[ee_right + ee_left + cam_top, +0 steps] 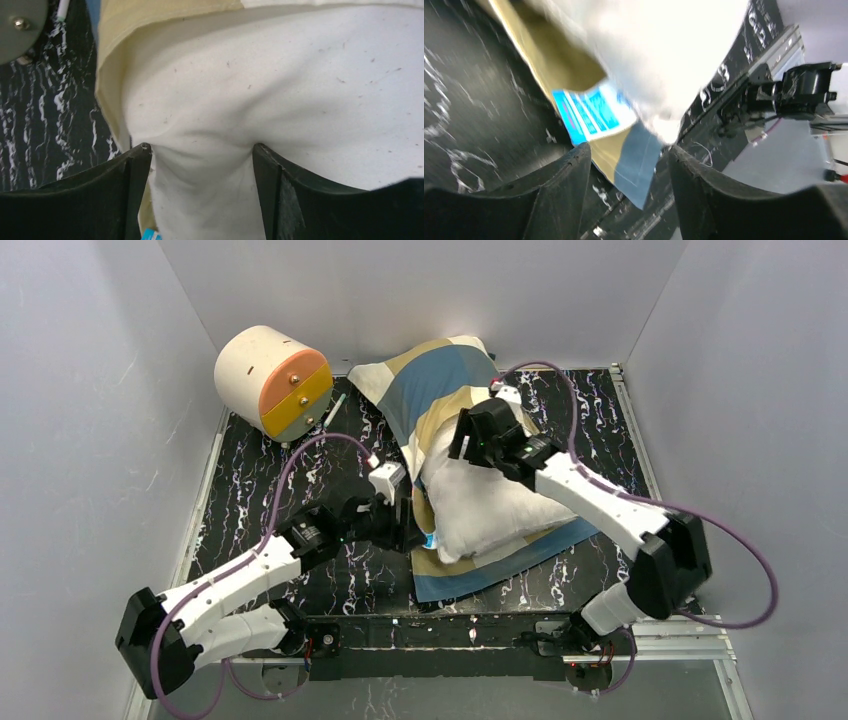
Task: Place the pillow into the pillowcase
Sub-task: Stuff the pillow into the pillowcase.
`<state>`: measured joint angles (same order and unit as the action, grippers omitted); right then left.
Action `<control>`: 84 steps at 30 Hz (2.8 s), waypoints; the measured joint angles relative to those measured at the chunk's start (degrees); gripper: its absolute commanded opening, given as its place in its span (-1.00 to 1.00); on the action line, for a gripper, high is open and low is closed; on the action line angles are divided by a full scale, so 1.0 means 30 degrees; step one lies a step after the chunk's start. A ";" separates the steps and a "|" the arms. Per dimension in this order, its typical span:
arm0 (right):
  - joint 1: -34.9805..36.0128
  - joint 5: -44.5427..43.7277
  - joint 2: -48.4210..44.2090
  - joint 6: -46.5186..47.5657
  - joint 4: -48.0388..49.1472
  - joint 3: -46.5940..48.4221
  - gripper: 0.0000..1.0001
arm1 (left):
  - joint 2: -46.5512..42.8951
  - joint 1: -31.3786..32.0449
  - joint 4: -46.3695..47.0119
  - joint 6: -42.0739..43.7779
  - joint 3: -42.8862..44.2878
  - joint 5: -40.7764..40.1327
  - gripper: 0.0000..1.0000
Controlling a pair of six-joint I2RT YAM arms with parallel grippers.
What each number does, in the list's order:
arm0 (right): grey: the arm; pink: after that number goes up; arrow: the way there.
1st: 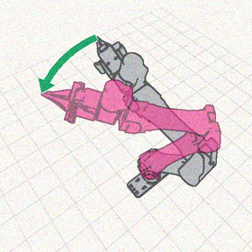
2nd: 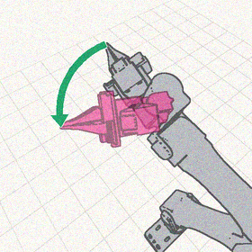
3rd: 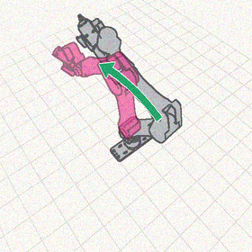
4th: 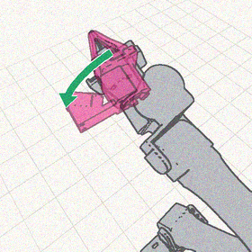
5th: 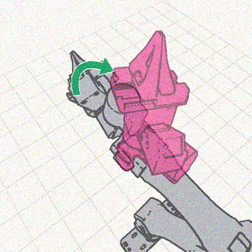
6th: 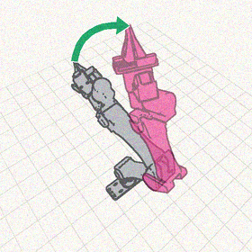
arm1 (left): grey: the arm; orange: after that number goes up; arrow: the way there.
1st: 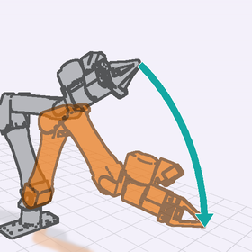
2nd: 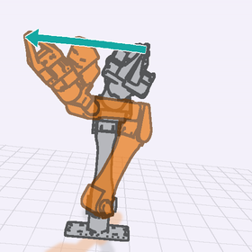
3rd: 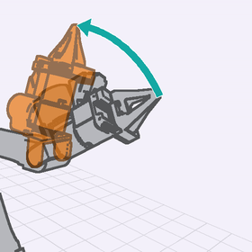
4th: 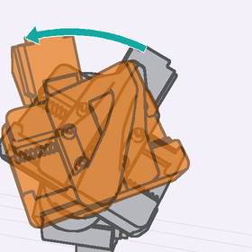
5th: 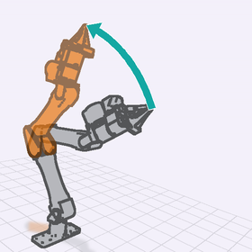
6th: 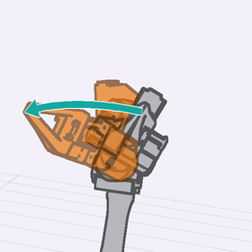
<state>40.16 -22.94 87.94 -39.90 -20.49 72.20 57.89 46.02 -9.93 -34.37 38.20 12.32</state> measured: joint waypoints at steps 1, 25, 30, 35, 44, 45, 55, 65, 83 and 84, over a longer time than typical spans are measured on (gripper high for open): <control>-0.0066 0.0568 -0.0721 0.0000 -0.0605 -0.0095 0.96 | 0.0000 0.0029 -0.0211 0.0933 0.0714 -0.0175 0.26; -0.8007 0.2747 -0.8663 0.0743 -0.9726 0.0503 0.97 | 1.3427 0.8065 0.2550 1.8870 1.1016 -0.8102 0.82; -1.1883 0.5530 -0.8364 0.0780 -0.9500 0.0503 0.97 | 1.4899 0.8415 0.4473 2.0057 1.1038 -1.1453 -0.64; -1.2495 0.8276 -0.9012 0.0627 -0.8721 0.0109 0.93 | 1.5642 0.7847 0.4284 1.9504 1.2954 -1.3092 -1.00; -1.2480 1.1417 -1.2174 0.0117 -0.8247 -0.1275 0.72 | 1.6116 0.3118 0.2375 1.3100 1.8841 -1.1118 -1.00; -1.2480 1.1905 -1.2531 -0.0146 -0.7963 -0.1698 0.66 | 1.6407 0.2528 0.1698 1.2167 1.9985 -1.0746 -1.00; -1.2458 1.5351 -1.3857 -0.4670 -0.2390 -0.9865 0.04 | 1.7719 -0.1224 -0.0452 0.4991 2.4443 -0.7854 -1.00; -0.8684 1.1744 -0.9078 -0.9799 0.5887 -1.2641 -0.14 | 1.9096 -0.1865 -0.2025 0.2506 2.6600 -0.6244 -1.00; -0.6273 0.6040 0.1552 -1.6225 1.5293 -1.0841 -0.27 | 1.9802 -0.1938 -0.3738 0.2878 2.8385 -0.6324 -1.00; -0.6164 0.5850 0.1661 -1.6378 1.5497 -1.0739 -0.25 | 1.9802 -0.1938 -0.3738 0.2885 2.8385 -0.6317 -1.00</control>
<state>21.67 -5.39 92.92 -89.03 26.00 39.99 117.30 40.21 -21.15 -25.71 123.35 -6.63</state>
